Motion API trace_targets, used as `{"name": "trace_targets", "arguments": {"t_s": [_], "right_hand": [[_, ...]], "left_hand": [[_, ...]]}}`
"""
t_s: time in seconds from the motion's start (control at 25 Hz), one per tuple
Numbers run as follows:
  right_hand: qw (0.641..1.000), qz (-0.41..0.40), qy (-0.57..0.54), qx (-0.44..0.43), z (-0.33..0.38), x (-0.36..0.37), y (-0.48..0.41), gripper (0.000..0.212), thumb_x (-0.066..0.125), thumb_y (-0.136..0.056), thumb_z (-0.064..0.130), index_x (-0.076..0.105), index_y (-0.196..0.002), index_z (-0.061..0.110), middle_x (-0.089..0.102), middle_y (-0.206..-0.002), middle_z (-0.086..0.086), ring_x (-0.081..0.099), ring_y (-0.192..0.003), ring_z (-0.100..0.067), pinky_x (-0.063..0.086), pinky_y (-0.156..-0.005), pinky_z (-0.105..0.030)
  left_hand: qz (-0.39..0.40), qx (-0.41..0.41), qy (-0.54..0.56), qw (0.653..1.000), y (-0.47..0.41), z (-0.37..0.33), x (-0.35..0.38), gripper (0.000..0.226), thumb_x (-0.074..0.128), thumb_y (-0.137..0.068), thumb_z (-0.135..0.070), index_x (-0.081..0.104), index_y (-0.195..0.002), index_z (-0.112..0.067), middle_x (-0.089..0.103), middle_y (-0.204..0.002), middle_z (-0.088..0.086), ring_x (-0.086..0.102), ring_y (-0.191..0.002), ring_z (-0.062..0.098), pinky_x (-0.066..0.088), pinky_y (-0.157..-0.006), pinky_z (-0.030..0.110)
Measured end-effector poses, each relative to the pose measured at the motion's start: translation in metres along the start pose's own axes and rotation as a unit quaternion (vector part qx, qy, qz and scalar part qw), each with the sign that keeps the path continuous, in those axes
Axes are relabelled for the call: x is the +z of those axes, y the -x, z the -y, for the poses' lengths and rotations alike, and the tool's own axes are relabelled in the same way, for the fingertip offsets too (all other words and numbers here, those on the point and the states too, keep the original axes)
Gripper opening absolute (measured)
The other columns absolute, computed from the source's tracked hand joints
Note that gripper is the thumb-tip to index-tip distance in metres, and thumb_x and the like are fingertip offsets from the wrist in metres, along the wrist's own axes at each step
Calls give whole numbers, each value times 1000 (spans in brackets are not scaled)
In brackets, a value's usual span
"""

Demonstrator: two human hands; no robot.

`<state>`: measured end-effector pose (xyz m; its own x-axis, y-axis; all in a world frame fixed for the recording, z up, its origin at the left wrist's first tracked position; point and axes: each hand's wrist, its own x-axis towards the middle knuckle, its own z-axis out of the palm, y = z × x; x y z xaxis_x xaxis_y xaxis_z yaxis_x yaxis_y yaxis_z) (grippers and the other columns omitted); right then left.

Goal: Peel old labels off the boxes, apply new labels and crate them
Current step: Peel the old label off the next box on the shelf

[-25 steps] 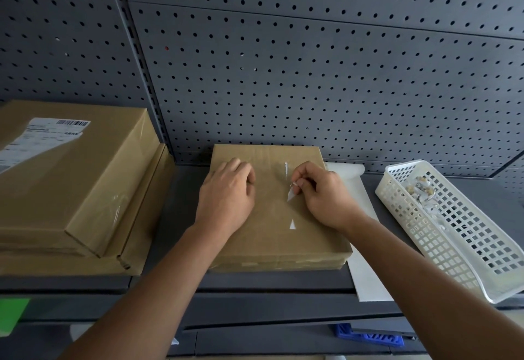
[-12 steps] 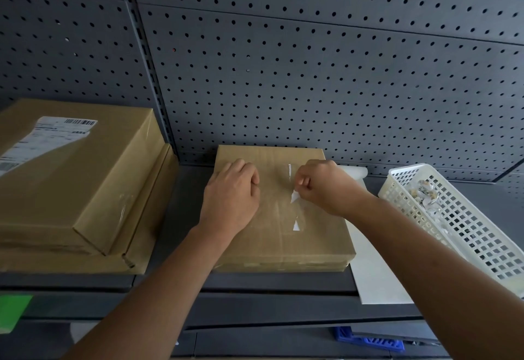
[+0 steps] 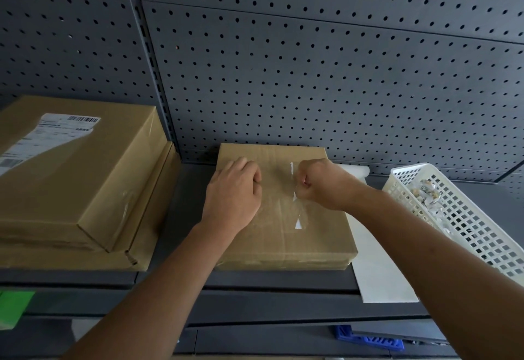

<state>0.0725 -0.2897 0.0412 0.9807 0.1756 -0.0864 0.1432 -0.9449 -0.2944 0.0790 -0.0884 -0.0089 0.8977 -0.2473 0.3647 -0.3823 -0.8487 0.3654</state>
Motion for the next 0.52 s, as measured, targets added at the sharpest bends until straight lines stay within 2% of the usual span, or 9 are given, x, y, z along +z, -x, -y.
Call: {"name": "trace_targets", "arguments": {"t_s": [0.04,0.12,0.2,0.32,0.52], "right_hand": [[999,-17,-33,4,-2,-2,4,9,62,-83,13,60,-77,6,53,-70,9,46,-57,-8,43,-58,-25],[995,-56,-80,3,-7,-6,10,6,62,-87,13,63,-81,12,56,-71,13,51,-60,-2,40,-54,-11],[993,-77,-86,-12,-12,-7,13,7,63,-88,13,65,-82,14,57,-73,14,53,-65,7,40,-59,-6],[995,-71,-63,-28,-16,2,11,7,64,-89,15,67,-82,17,56,-76,14,53,-65,4,37,-62,-10],[998,-56,7,-36,-10,8,4,10,58,-87,16,65,-81,18,59,-85,6,59,-75,-16,51,-71,-33]], "left_hand": [[1,0,-2,1000,0,0,0,13,49,-92,-17,60,-91,-25,54,-93,-13,53,-89,8,49,-83,31],[-1,0,-3,1000,0,1,0,13,50,-91,-16,60,-91,-24,54,-92,-13,53,-88,9,50,-82,32],[-4,-1,1,1000,0,2,0,12,51,-91,-15,60,-90,-24,54,-91,-12,53,-87,9,50,-81,32],[-7,1,3,1000,1,1,0,12,53,-90,-14,60,-89,-23,54,-91,-12,53,-87,9,49,-80,31],[-10,1,2,1000,0,0,0,12,55,-90,-13,61,-90,-23,54,-91,-12,53,-87,9,48,-80,29]]}}
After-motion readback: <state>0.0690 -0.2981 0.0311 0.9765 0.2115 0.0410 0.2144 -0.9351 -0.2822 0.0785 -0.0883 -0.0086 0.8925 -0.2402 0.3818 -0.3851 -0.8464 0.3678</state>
